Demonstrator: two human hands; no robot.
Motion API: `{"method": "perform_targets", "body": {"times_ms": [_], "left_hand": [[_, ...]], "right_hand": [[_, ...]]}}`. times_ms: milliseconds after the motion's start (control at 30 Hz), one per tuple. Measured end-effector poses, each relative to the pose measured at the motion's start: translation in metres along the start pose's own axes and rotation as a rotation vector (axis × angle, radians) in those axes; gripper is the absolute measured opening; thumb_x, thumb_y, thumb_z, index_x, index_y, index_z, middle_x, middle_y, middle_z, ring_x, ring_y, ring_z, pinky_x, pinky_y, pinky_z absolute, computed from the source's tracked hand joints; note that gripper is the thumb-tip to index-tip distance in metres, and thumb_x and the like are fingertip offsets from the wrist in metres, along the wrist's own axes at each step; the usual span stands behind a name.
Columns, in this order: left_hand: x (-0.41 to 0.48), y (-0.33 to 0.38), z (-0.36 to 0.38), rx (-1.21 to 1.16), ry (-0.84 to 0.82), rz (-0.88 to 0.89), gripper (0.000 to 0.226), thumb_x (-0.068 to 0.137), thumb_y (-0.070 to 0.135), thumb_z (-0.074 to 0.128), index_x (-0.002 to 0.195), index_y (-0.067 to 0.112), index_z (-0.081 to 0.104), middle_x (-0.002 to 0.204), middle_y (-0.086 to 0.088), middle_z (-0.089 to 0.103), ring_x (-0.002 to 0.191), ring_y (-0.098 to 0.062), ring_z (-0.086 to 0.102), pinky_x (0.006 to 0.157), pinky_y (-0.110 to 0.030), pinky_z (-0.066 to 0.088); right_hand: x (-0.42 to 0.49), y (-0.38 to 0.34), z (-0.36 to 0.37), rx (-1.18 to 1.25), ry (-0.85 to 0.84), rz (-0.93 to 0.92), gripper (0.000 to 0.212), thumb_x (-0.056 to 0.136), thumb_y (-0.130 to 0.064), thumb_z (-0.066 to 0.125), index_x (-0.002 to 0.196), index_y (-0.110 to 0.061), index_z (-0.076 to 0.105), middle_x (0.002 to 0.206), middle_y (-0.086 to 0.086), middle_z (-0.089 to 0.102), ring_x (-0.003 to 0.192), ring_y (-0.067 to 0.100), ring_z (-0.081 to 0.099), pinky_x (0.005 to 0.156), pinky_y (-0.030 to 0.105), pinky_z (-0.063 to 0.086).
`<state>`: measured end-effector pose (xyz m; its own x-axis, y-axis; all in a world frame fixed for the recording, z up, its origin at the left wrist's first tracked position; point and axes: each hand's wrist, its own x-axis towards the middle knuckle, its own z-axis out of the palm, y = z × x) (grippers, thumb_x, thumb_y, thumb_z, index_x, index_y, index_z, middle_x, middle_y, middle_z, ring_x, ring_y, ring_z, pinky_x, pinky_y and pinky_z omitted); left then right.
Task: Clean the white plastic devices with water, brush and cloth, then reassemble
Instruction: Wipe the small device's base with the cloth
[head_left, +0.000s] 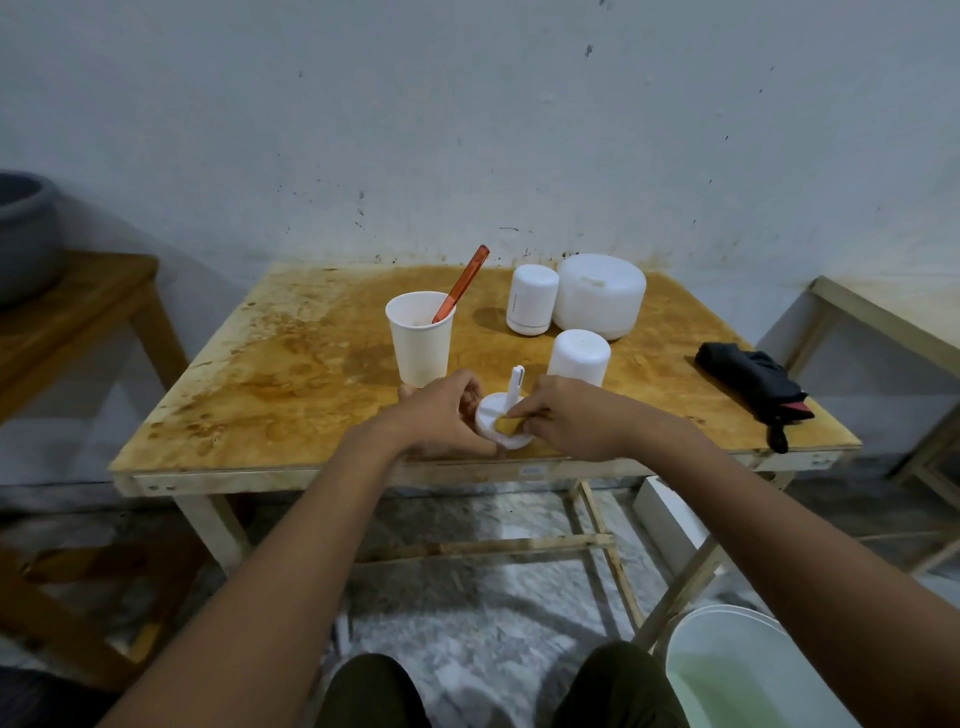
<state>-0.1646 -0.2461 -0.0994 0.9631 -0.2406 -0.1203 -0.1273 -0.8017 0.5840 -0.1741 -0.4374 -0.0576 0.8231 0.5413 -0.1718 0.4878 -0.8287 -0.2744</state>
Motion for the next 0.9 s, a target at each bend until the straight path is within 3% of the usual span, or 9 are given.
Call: {"method": "perform_targets", "body": {"times_ms": [67,133,233,333,400,533,667,767,900], "left_hand": [[0.002,0.002,-0.01,-0.053,-0.135,0.025,0.079,0.072,0.047,0.081,0.14,0.032,0.042,0.113,0.014,0.058,0.11,-0.013,0.05,0.1,-0.037,0.034],[0.006,0.0,-0.009,-0.093,-0.163,0.097,0.063,0.075,0.042,0.081,0.132,0.034,0.056,0.113,0.012,0.065,0.109,-0.015,0.056,0.098,-0.038,0.043],[0.003,-0.002,0.008,-0.113,0.026,0.098,0.038,0.072,0.047,0.08,0.105,0.035,0.065,0.102,0.013,0.068,0.103,-0.013,0.056,0.083,-0.035,0.032],[-0.002,0.004,0.028,-0.044,0.287,0.005,0.025,0.077,0.028,0.073,0.09,0.024,0.052,0.087,0.009,0.054,0.1,-0.018,0.047,0.086,-0.037,0.027],[-0.005,0.009,0.032,-0.01,0.326,-0.027,0.028,0.079,0.025,0.072,0.09,0.019,0.047,0.083,0.008,0.048,0.098,-0.019,0.044,0.089,-0.039,0.028],[0.0,-0.003,0.01,0.012,0.082,-0.018,0.061,0.062,0.063,0.081,0.101,0.028,0.05,0.1,0.011,0.06,0.101,-0.013,0.046,0.082,-0.035,0.032],[0.013,-0.014,-0.007,-0.053,-0.157,0.027,0.089,0.061,0.064,0.079,0.139,0.041,0.043,0.122,0.019,0.058,0.123,-0.015,0.048,0.11,-0.046,0.03],[0.014,-0.017,0.004,-0.085,-0.064,0.097,0.065,0.053,0.071,0.074,0.113,0.051,0.061,0.102,0.027,0.068,0.107,-0.008,0.057,0.104,-0.053,0.034],[0.01,-0.017,0.028,-0.146,0.223,0.016,0.038,0.058,0.052,0.073,0.085,0.032,0.057,0.094,0.006,0.065,0.101,-0.02,0.053,0.082,-0.037,0.027]], "right_hand": [[-0.001,0.002,0.001,-0.006,-0.008,-0.005,0.035,0.102,-0.018,0.046,0.134,-0.023,0.059,0.107,-0.002,0.045,0.101,0.018,0.051,0.091,0.03,0.04],[0.0,0.002,0.002,-0.004,0.007,-0.002,0.035,0.102,-0.016,0.046,0.133,-0.022,0.06,0.109,-0.001,0.047,0.105,0.019,0.052,0.09,0.027,0.039],[0.001,-0.001,0.006,0.017,0.069,0.001,0.034,0.101,-0.012,0.045,0.129,-0.017,0.063,0.115,0.002,0.052,0.1,0.015,0.051,0.082,0.021,0.036],[0.006,-0.008,0.016,0.061,0.129,-0.001,0.032,0.098,-0.011,0.048,0.12,-0.018,0.071,0.11,0.002,0.059,0.088,0.014,0.05,0.071,0.018,0.037],[0.009,-0.01,0.018,0.082,0.142,0.007,0.033,0.097,-0.009,0.048,0.116,-0.018,0.073,0.112,0.006,0.064,0.087,0.015,0.053,0.073,0.021,0.041],[0.001,-0.007,0.011,0.068,0.096,0.022,0.034,0.101,-0.013,0.045,0.127,-0.02,0.065,0.114,0.004,0.056,0.099,0.02,0.054,0.081,0.026,0.041],[-0.003,-0.004,0.009,0.038,0.07,0.005,0.034,0.102,-0.017,0.046,0.131,-0.022,0.062,0.117,0.007,0.053,0.104,0.024,0.055,0.091,0.033,0.045],[-0.002,-0.004,0.007,0.038,0.082,0.026,0.034,0.101,-0.016,0.046,0.13,-0.023,0.063,0.116,0.003,0.051,0.102,0.021,0.054,0.083,0.027,0.043],[0.007,-0.014,0.015,0.08,0.124,0.018,0.029,0.096,-0.012,0.05,0.108,-0.016,0.076,0.095,-0.002,0.062,0.086,0.017,0.057,0.067,0.026,0.044]]}}
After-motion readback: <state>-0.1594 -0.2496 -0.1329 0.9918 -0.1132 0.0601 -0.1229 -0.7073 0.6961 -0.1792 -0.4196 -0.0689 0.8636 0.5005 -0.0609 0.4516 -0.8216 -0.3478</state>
